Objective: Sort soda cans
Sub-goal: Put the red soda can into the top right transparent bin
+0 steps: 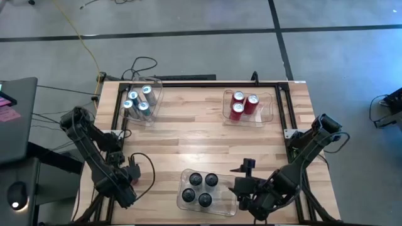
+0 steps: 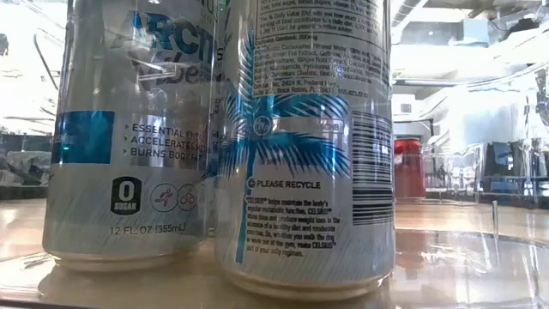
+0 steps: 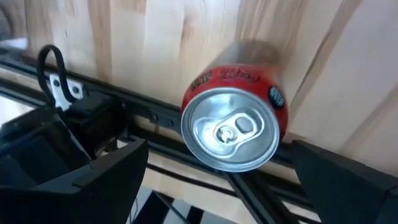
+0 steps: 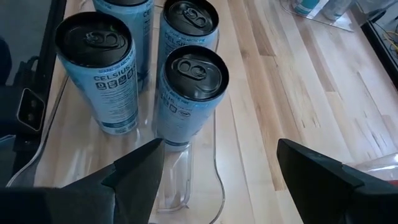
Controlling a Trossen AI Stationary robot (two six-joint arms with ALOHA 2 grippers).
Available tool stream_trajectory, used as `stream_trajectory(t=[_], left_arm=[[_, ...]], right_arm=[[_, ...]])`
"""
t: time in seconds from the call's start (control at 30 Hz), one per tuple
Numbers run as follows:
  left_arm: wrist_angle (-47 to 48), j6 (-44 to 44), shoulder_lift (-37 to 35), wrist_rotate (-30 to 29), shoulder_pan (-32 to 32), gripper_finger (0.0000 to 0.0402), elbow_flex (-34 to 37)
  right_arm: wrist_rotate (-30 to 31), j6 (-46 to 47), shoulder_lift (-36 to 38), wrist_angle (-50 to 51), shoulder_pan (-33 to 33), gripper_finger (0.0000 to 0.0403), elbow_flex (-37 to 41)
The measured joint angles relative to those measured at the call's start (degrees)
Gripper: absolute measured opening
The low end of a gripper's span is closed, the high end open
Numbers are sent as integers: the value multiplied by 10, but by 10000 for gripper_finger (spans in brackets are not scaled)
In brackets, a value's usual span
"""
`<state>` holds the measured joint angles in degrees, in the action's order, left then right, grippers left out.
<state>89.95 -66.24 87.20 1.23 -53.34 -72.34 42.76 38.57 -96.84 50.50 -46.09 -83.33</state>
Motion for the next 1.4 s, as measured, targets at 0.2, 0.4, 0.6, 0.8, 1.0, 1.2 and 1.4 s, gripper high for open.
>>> stream_trajectory(t=[0.2, 0.4, 0.6, 0.8, 1.0, 1.2, 1.4], left_arm=[[-9, 0, 0, -17, 0, 390, 15], [-52, -7, 0, -18, 0, 390, 54], [-93, -9, 0, -35, 0, 378, 85], [-198, -7, 0, -8, 0, 347, 140], [-213, -11, -2, 27, 0, 306, 155], [-144, -24, -10, 2, 7, 306, 112], [-50, -39, -38, -69, 37, 306, 36]], right_arm=[[0, 0, 0, 0, -1, 329, 0], [0, 0, 0, 0, -1, 329, 0], [-2, 0, 0, -1, -1, 329, 0], [-2, 0, 0, -3, -1, 329, 0], [-2, 0, 0, -3, -1, 329, 0], [1, 0, 0, -3, 0, 329, 0], [61, -1, 1, -2, 0, 329, 0]])
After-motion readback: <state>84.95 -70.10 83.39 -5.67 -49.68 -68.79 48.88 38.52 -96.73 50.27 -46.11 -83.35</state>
